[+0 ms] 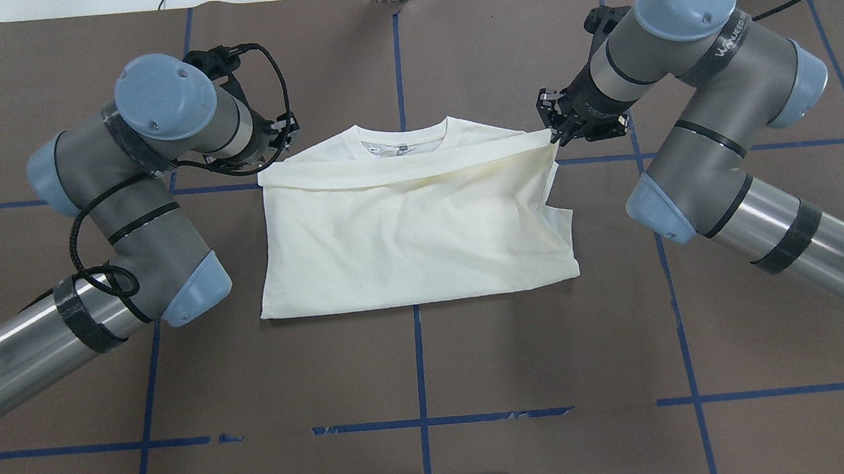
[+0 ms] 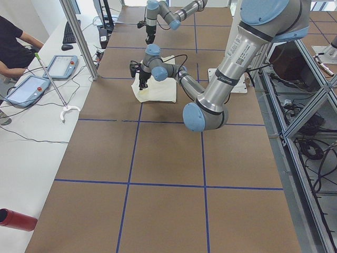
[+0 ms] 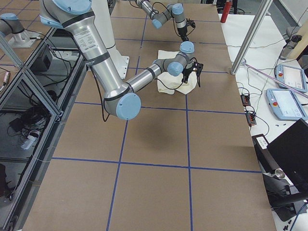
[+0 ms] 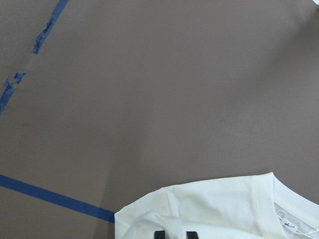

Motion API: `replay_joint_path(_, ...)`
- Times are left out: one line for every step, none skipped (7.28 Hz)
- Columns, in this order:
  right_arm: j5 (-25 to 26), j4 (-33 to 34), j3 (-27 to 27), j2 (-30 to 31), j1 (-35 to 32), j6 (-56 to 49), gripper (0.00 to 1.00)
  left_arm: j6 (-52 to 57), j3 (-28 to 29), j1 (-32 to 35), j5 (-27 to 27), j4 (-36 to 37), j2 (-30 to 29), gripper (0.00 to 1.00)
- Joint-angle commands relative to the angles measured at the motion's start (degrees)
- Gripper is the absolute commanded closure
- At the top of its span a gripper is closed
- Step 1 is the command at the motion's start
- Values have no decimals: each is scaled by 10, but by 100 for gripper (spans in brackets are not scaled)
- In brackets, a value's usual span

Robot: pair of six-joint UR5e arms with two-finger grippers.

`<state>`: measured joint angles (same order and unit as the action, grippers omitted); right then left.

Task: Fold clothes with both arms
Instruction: 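Open both grippers to release the folded hem at the collar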

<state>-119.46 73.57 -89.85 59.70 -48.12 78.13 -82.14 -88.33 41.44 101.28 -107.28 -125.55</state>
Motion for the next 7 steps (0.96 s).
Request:
replay_joint_path(-2, 0, -3, 1, 1, -8, 0, 15, -4, 3, 2, 5, 0, 0)
replay_joint_path(2, -11, -22, 7, 27, -1, 0, 15, -31, 4, 11, 8, 7, 0)
replay_joint_path(4, -12, -58, 30, 49, 9, 0, 15, -64, 5, 22, 15, 17, 0)
replay_joint_path(18, -12, -110, 79, 84, 38, 0, 15, -86, 4, 22, 20, 22, 0)
replay_joint_path(44, -12, -127, 106, 110, 45, 1, 12, -109, 3, 22, 37, 23, 0)
replay_joint_path(49, -12, -125, 122, 129, 45, 1, 12, -133, 1, 22, 64, 23, 0)
replay_joint_path(55, -11, -124, 129, 136, 45, 1, 12, -140, -1, 23, 67, 23, 0)
